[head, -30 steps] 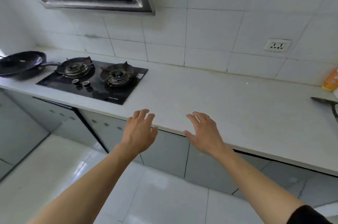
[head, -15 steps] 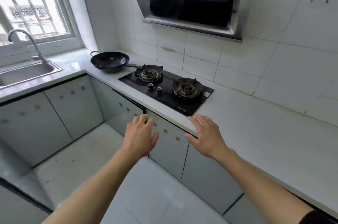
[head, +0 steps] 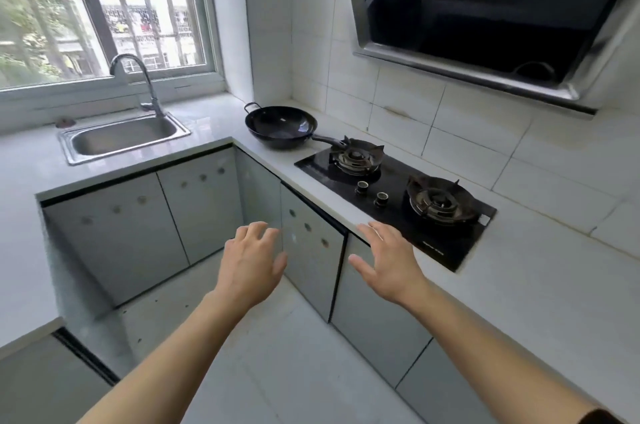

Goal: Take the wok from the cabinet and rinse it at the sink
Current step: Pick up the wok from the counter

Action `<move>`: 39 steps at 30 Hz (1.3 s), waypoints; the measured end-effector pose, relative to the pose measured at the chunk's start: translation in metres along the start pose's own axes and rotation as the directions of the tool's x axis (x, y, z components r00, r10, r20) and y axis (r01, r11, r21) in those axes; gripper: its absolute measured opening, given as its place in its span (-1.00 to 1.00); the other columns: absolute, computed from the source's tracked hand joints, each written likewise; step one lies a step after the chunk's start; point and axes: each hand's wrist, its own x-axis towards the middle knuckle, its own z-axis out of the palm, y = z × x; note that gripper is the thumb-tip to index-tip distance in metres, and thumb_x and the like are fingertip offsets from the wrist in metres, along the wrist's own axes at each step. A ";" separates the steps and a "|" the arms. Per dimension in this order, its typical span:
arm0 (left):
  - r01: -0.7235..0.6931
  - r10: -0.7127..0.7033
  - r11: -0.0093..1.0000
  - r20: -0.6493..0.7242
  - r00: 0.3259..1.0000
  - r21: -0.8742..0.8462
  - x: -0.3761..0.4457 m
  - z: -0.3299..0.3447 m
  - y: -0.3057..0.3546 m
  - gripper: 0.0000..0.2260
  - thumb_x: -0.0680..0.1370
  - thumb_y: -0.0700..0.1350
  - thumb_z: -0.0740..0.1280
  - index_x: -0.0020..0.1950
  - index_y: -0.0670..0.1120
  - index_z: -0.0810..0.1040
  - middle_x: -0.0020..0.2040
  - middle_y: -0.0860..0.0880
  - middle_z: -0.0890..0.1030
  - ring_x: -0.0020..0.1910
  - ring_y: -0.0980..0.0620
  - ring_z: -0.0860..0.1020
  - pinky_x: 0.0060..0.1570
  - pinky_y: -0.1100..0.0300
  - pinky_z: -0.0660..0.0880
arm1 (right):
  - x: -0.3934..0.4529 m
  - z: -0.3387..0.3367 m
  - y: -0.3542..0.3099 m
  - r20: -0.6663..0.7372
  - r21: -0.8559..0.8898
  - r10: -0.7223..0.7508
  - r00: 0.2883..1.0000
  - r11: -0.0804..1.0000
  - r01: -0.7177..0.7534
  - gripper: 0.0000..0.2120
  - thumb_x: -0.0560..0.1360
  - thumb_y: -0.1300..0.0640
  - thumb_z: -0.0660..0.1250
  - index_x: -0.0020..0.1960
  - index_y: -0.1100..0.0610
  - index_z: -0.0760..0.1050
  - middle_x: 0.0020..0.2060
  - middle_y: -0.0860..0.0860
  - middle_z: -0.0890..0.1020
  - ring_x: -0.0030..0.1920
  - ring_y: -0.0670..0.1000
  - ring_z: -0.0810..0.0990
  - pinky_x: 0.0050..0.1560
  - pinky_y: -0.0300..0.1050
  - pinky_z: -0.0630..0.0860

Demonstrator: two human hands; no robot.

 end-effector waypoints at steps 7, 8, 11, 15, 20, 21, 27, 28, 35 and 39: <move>0.045 -0.046 0.999 0.001 0.999 0.028 0.102 0.009 -0.051 -0.60 0.56 0.07 0.23 0.37 -0.03 0.42 0.39 -0.02 0.39 0.34 -0.09 0.33 0.22 0.02 0.35 | 0.129 0.038 -0.003 -0.032 0.093 -0.014 0.999 0.996 0.017 -0.42 0.53 -0.16 0.24 0.47 0.05 0.25 0.44 0.05 0.31 0.45 0.06 0.20 0.42 0.01 0.16; 0.054 -0.054 0.998 0.003 0.999 0.031 0.119 0.009 -0.056 -0.60 0.56 0.07 0.23 0.37 -0.03 0.42 0.39 -0.02 0.39 0.34 -0.09 0.33 0.23 0.03 0.35 | 0.149 0.042 -0.002 -0.027 0.102 -0.012 1.000 0.995 0.015 -0.42 0.53 -0.16 0.24 0.47 0.05 0.25 0.45 0.06 0.31 0.45 0.07 0.19 0.42 0.01 0.15; 0.081 -0.082 0.996 0.008 0.997 0.043 0.168 0.008 -0.072 -0.60 0.56 0.08 0.22 0.37 -0.02 0.41 0.39 -0.01 0.38 0.35 -0.08 0.32 0.25 0.04 0.35 | 0.208 0.052 0.001 -0.010 0.106 -0.035 0.999 0.994 0.036 -0.41 0.53 -0.16 0.23 0.48 0.05 0.24 0.45 0.07 0.30 0.46 0.08 0.19 0.44 0.04 0.17; 0.099 -0.099 0.994 -0.001 0.995 0.052 0.228 0.005 -0.092 -0.59 0.57 0.08 0.21 0.39 -0.02 0.40 0.40 0.01 0.37 0.36 -0.06 0.30 0.27 0.05 0.35 | 0.281 0.056 0.006 -0.015 0.078 -0.067 0.998 0.995 0.068 -0.41 0.53 -0.15 0.23 0.47 0.08 0.25 0.45 0.10 0.31 0.46 0.12 0.20 0.44 0.06 0.18; 0.114 -0.115 0.992 0.011 0.993 0.058 0.293 0.008 -0.121 -0.58 0.56 0.09 0.21 0.38 -0.03 0.40 0.39 0.00 0.38 0.34 -0.08 0.33 0.26 0.03 0.37 | 0.346 0.066 0.008 -0.013 0.045 -0.081 0.997 0.996 0.081 -0.39 0.54 -0.16 0.22 0.49 0.08 0.22 0.45 0.07 0.30 0.46 0.09 0.19 0.45 0.02 0.15; 0.115 -0.116 0.992 0.013 0.993 0.055 0.306 0.010 -0.128 -0.58 0.56 0.09 0.21 0.39 -0.03 0.40 0.39 0.00 0.38 0.34 -0.08 0.33 0.26 0.03 0.37 | 0.358 0.070 0.008 -0.001 0.042 -0.075 0.997 0.996 0.075 -0.39 0.53 -0.16 0.23 0.50 0.08 0.21 0.46 0.07 0.30 0.47 0.09 0.19 0.45 0.02 0.14; 0.096 -0.097 0.995 0.021 0.995 0.030 0.384 0.034 -0.175 -0.58 0.56 0.09 0.21 0.39 -0.03 0.39 0.40 -0.01 0.37 0.35 -0.08 0.32 0.26 0.03 0.34 | 0.436 0.101 0.006 0.034 0.029 -0.025 0.999 0.999 0.024 -0.37 0.53 -0.17 0.23 0.50 0.06 0.20 0.47 0.06 0.27 0.47 0.08 0.16 0.45 0.05 0.16; 0.088 -0.089 0.996 0.024 0.996 0.027 0.400 0.038 -0.185 -0.58 0.56 0.09 0.21 0.38 -0.03 0.40 0.40 -0.01 0.37 0.35 -0.09 0.32 0.26 0.03 0.35 | 0.451 0.105 0.005 0.027 0.018 -0.018 0.999 1.000 0.018 -0.38 0.53 -0.17 0.23 0.50 0.06 0.20 0.47 0.06 0.27 0.48 0.08 0.16 0.44 0.05 0.16; 0.030 -0.030 0.999 0.016 0.999 -0.019 0.517 0.048 -0.247 -0.58 0.58 0.10 0.20 0.40 -0.02 0.38 0.42 -0.03 0.36 0.37 -0.08 0.30 0.29 0.04 0.32 | 0.552 0.118 -0.012 -0.011 -0.034 0.051 0.999 0.998 -0.051 -0.41 0.54 -0.15 0.23 0.49 0.06 0.23 0.43 0.05 0.32 0.44 0.08 0.21 0.43 0.01 0.18; 0.026 -0.024 0.999 0.048 0.999 -0.038 0.565 0.058 -0.278 -0.58 0.58 0.09 0.18 0.41 -0.02 0.37 0.42 -0.03 0.35 0.38 -0.08 0.29 0.27 0.04 0.32 | 0.599 0.133 -0.014 -0.021 0.022 0.116 0.993 0.993 -0.115 -0.42 0.53 -0.14 0.25 0.47 0.05 0.25 0.41 0.02 0.35 0.42 0.07 0.25 0.41 0.01 0.21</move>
